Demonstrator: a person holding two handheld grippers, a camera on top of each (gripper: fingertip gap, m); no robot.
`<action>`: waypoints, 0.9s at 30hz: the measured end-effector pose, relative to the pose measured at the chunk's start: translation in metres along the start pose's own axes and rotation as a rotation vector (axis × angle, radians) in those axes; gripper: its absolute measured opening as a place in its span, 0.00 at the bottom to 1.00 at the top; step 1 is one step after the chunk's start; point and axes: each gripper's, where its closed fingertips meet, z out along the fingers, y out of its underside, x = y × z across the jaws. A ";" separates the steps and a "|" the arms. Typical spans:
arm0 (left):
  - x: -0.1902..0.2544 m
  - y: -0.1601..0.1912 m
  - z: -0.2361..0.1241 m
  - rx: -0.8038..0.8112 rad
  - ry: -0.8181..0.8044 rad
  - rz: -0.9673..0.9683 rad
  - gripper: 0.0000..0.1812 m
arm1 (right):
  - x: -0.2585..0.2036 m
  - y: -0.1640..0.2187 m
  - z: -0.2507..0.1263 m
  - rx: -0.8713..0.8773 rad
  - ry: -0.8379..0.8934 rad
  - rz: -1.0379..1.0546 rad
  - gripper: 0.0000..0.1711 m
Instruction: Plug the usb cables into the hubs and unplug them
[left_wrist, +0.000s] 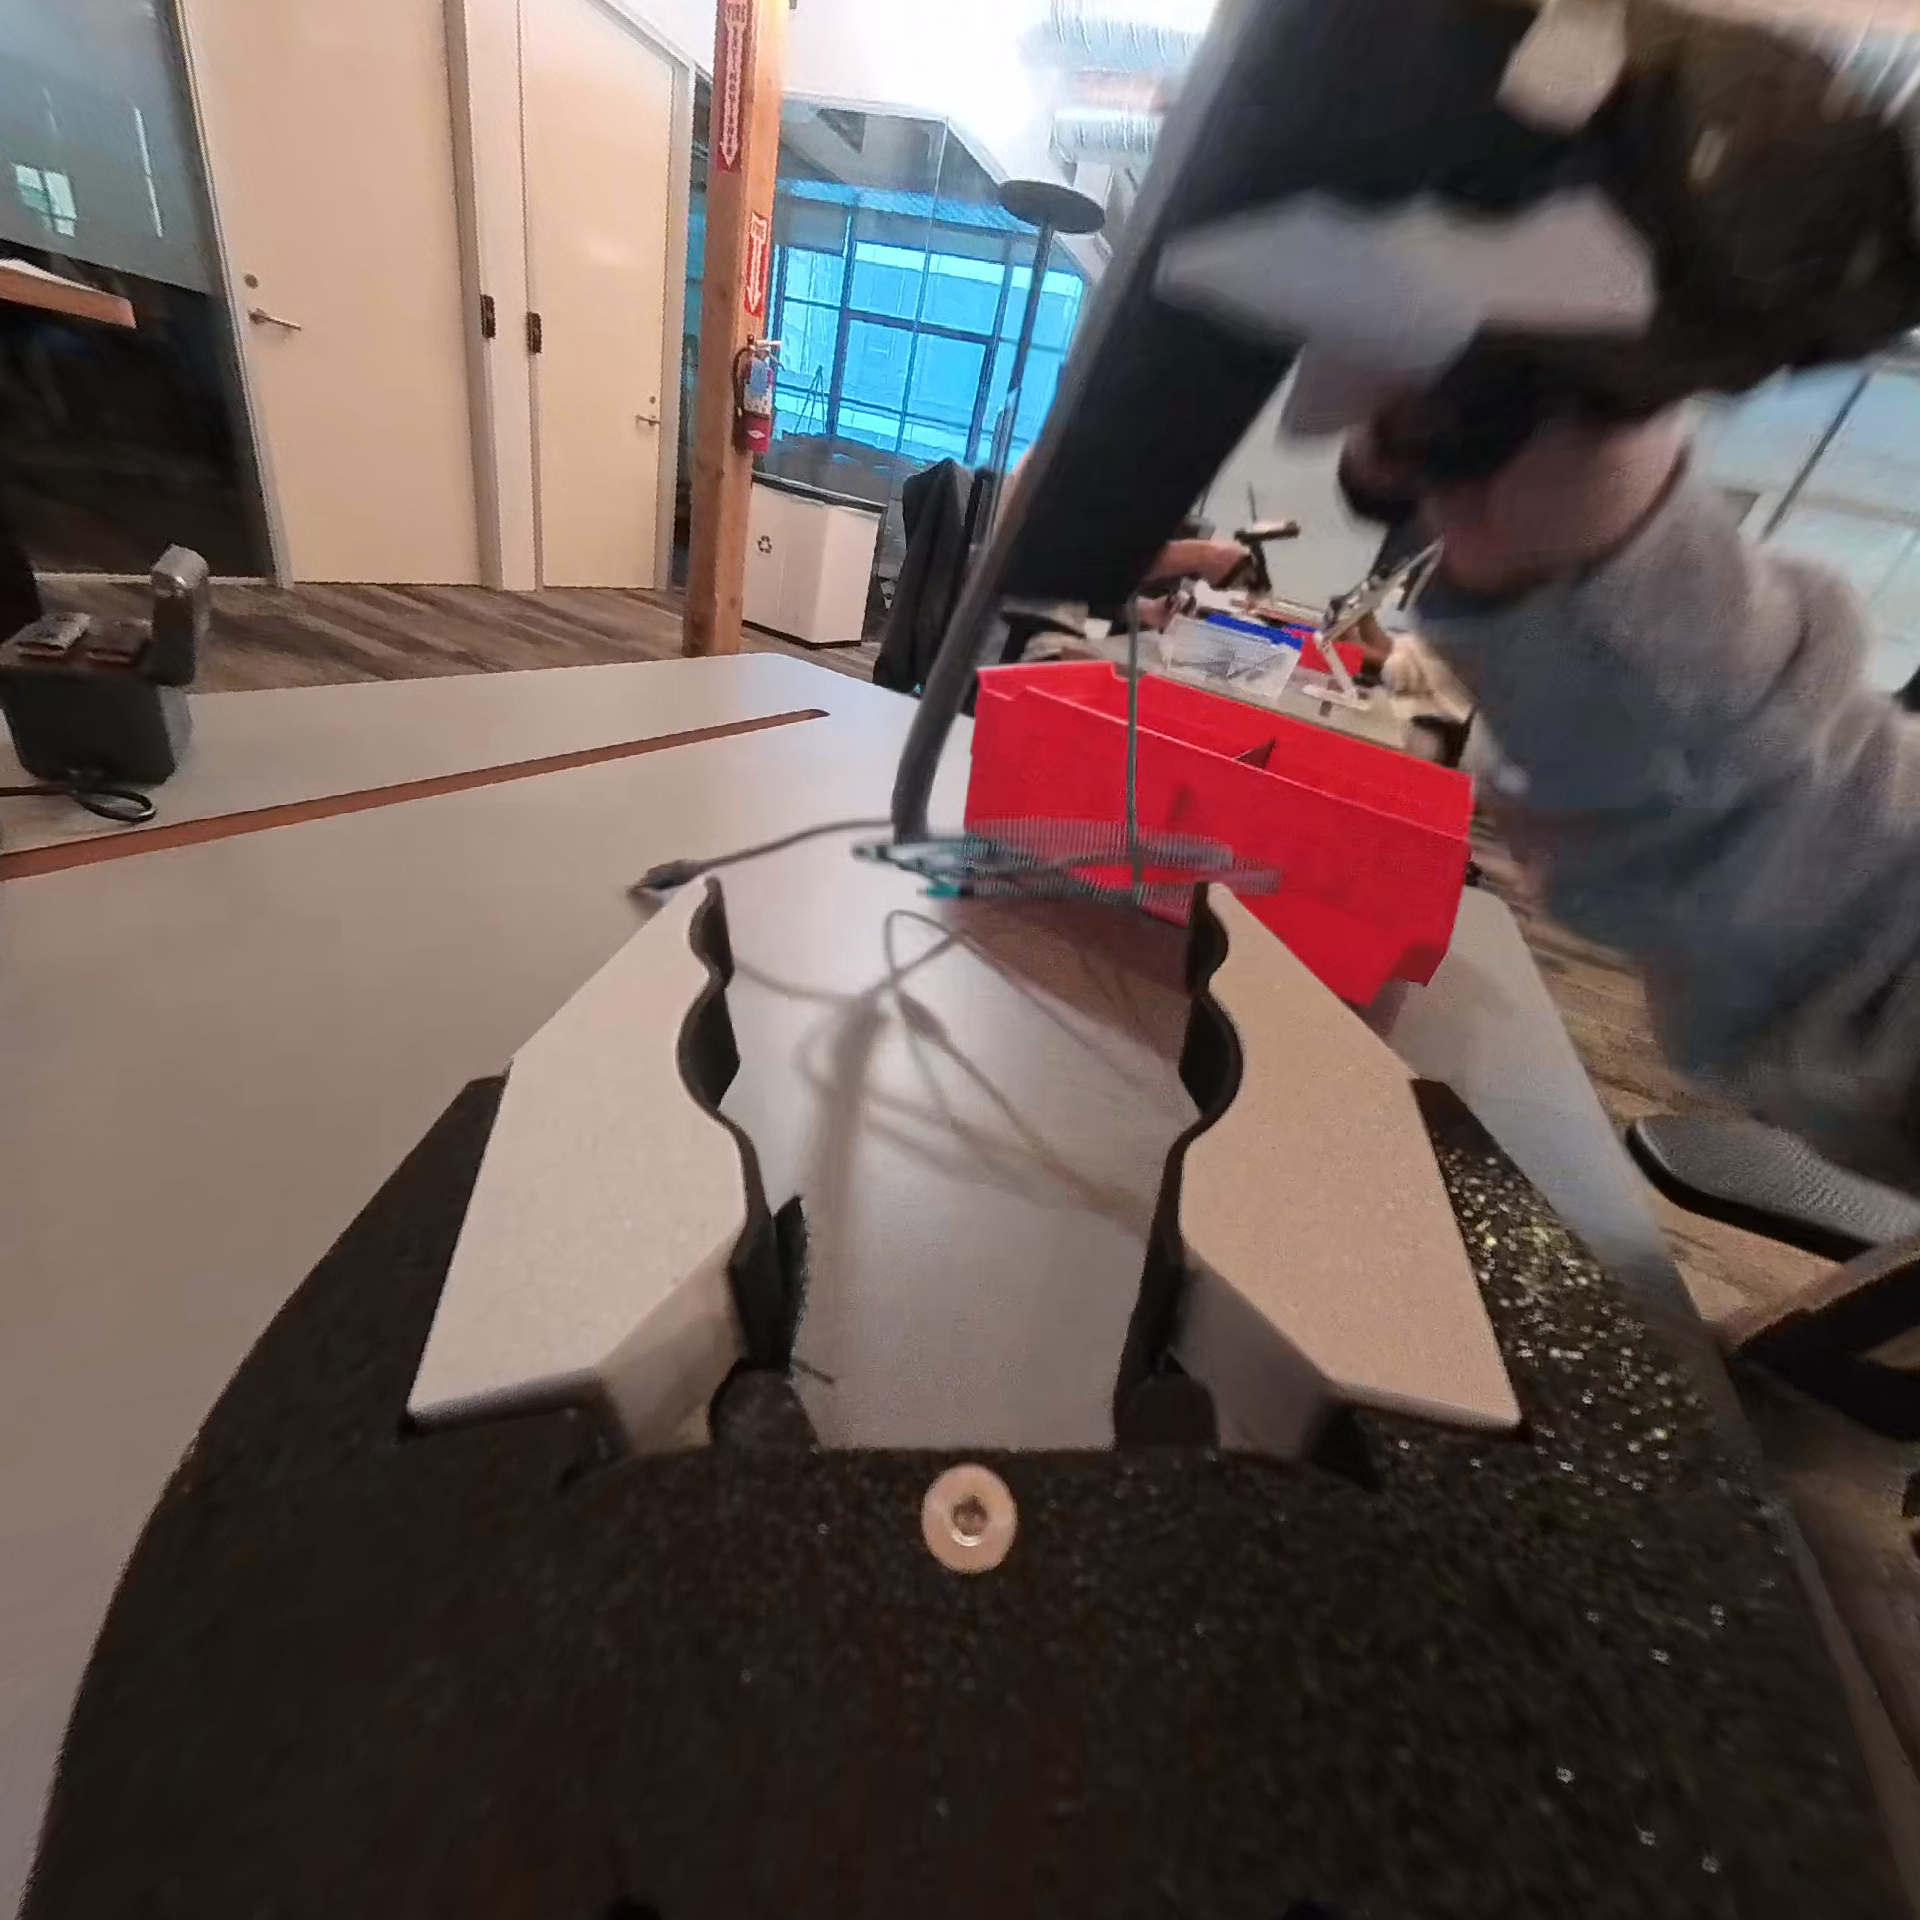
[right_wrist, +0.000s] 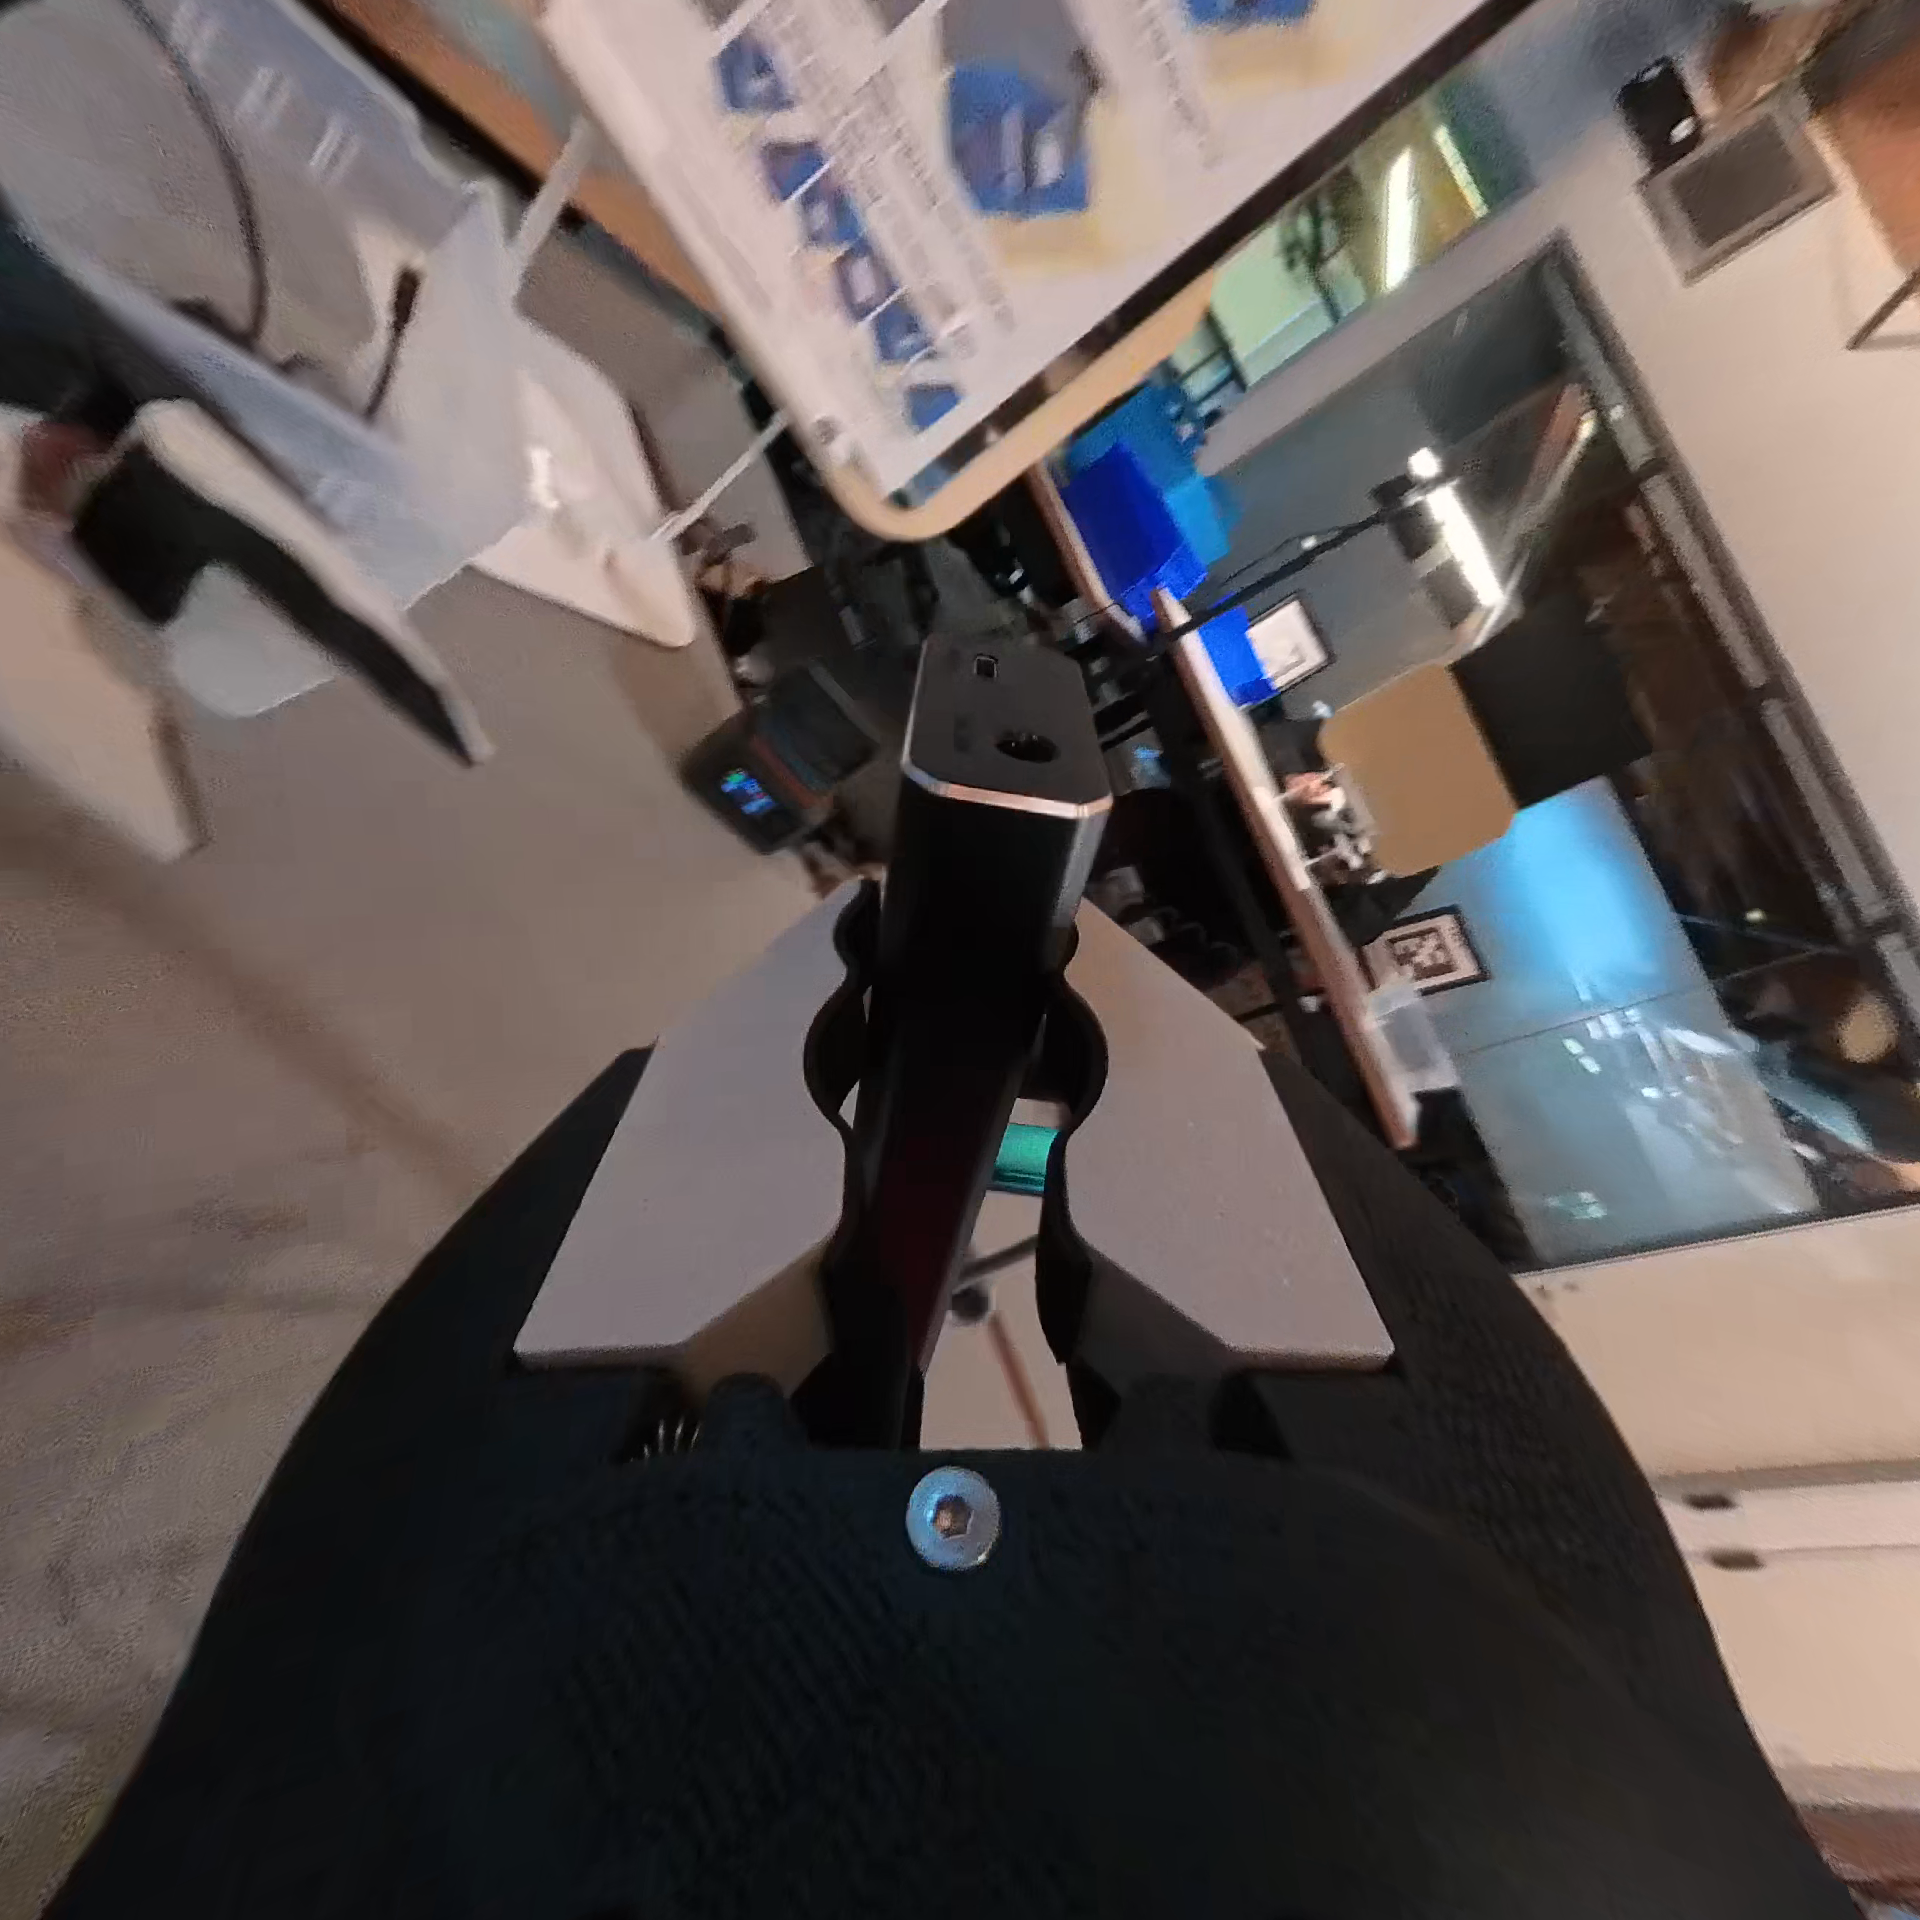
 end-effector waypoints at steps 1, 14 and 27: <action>0.000 0.003 0.001 -0.010 0.001 0.003 0.48 | 0.022 -0.009 -0.006 0.008 0.018 -0.023 0.17; 0.004 0.029 0.011 -0.112 0.024 0.006 0.47 | 0.247 -0.042 -0.075 -0.181 0.182 -0.345 0.17; 0.008 0.036 0.014 -0.139 0.055 -0.020 0.46 | 0.229 0.078 -0.125 -0.163 0.028 -0.039 0.17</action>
